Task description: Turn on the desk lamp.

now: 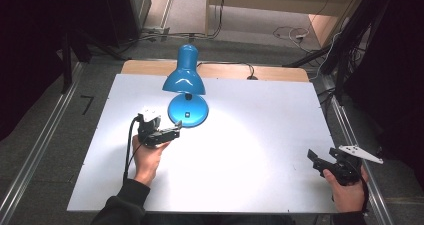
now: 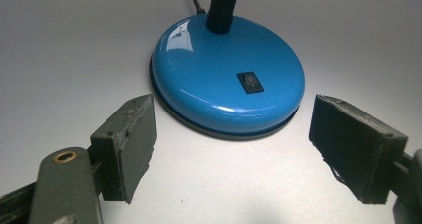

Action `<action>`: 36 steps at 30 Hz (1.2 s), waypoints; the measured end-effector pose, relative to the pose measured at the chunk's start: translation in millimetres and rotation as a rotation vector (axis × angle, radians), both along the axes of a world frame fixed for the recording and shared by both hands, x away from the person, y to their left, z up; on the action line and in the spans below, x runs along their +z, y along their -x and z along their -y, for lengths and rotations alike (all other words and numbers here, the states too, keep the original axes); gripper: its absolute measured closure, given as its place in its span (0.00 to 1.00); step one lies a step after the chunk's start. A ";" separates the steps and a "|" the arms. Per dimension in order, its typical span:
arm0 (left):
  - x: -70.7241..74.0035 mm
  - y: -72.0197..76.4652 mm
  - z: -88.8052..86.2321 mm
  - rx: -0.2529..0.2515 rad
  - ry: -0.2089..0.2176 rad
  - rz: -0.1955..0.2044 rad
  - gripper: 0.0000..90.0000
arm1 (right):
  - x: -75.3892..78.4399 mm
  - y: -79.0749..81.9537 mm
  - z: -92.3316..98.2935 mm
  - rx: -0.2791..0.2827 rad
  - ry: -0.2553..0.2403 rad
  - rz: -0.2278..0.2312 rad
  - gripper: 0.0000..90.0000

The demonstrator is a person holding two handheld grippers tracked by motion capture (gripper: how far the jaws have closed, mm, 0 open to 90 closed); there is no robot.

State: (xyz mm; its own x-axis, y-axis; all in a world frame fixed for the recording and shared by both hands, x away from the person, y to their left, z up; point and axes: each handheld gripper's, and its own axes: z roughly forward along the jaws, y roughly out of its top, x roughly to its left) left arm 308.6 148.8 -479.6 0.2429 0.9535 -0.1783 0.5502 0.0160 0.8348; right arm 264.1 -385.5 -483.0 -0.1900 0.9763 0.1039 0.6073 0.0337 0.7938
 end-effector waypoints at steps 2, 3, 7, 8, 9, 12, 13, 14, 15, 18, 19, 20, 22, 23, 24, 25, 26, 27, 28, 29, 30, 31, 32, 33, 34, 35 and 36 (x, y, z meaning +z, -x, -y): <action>0.5 1.8 -1.5 0.001 -0.001 0.002 0.22 | 0.1 0.0 0.1 0.003 0.001 0.004 0.15; 0.5 1.8 -1.5 0.001 -0.001 0.002 0.22 | 0.2 0.2 0.0 0.004 0.001 0.003 0.15; 0.7 4.1 -4.2 0.006 0.003 0.001 0.22 | -0.3 0.1 -0.2 0.005 0.003 0.001 0.15; 0.7 4.6 -5.0 0.006 0.001 0.000 0.22 | -0.3 0.1 -0.4 0.003 0.002 -0.001 0.15; 0.7 5.1 -5.6 0.007 -0.001 -0.001 0.22 | -0.3 0.1 -0.3 0.004 0.002 -0.001 0.15; 0.7 7.7 -8.4 0.010 -0.001 0.001 0.22 | -0.2 0.2 -0.1 0.002 0.001 0.000 0.15; 0.7 7.7 -8.4 0.010 -0.001 0.001 0.22 | -0.2 0.2 -0.1 0.001 0.001 -0.001 0.15; 0.6 8.3 -9.2 0.009 -0.003 0.001 0.22 | -0.2 0.2 -0.1 0.003 0.002 0.001 0.15; 0.4 9.0 -9.9 0.009 -0.005 0.000 0.22 | -0.2 0.3 -0.1 0.004 0.001 0.001 0.15; -0.2 11.4 -12.7 0.012 -0.002 -0.002 0.22 | -0.1 0.4 0.0 0.003 0.001 0.002 0.15; -0.2 11.4 -12.7 0.012 -0.002 -0.002 0.22 | -0.1 0.4 0.1 0.003 0.002 0.002 0.15; -0.2 12.0 -13.4 0.014 -0.001 -0.001 0.22 | -0.2 0.3 0.1 0.002 0.001 0.000 0.15; 0.2 13.2 -14.3 0.013 0.000 -0.002 0.22 | -0.1 0.3 0.1 0.001 0.001 0.000 0.15; 0.6 14.0 -14.9 0.012 -0.001 -0.001 0.22 | 0.0 0.4 0.0 0.003 0.002 0.003 0.15; 0.8 14.4 -15.3 0.014 -0.003 -0.001 0.22 | 0.0 0.4 0.0 0.003 0.002 0.004 0.15; 1.0 14.9 -15.6 0.014 -0.001 0.001 0.22 | 0.0 0.5 0.1 0.004 0.003 0.004 0.15; 1.0 15.4 -16.2 0.010 0.002 0.001 0.22 | -0.1 0.5 0.0 0.003 0.003 0.002 0.15; 1.0 16.1 -16.5 0.013 0.000 -0.003 0.22 | -0.1 0.5 0.0 0.003 0.003 0.002 0.15; 0.7 16.7 -17.2 0.015 -0.004 -0.003 0.22 | -0.1 0.5 0.0 0.003 0.003 0.002 0.15; 0.4 17.4 -17.7 0.020 -0.004 -0.004 0.22 | 0.0 0.6 0.1 0.003 0.002 0.002 0.15; -0.1 18.2 -18.9 0.021 -0.008 -0.006 0.21 | 0.1 0.8 0.4 0.003 0.002 0.002 0.15; -0.5 18.6 -19.4 0.022 -0.008 -0.006 0.21 | 0.2 0.8 0.5 0.002 0.002 0.002 0.15; -0.9 19.4 -20.2 0.023 -0.010 -0.007 0.21 | 0.3 0.9 0.5 0.002 0.002 0.003 0.15; -1.4 20.1 -20.8 0.023 -0.009 -0.007 0.21 | 0.2 1.0 0.7 0.003 0.001 0.003 0.15; -2.0 21.7 -22.1 0.022 -0.012 -0.010 0.21 | 0.2 1.0 0.8 0.002 0.002 0.002 0.15; -2.0 21.7 -22.1 0.022 -0.012 -0.010 0.21 | 0.2 1.0 0.8 0.002 0.002 0.002 0.15; -2.3 22.6 -22.8 0.022 -0.014 -0.011 0.21 | 0.2 1.0 0.9 0.000 0.002 0.002 0.15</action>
State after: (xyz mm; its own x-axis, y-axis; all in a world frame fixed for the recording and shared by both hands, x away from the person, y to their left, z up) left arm 286.0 171.5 -481.9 0.2202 0.9609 -0.1679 0.5591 0.0167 0.8289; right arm 263.1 -386.5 -482.8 -0.1904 0.9765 0.1013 0.6059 0.0357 0.7948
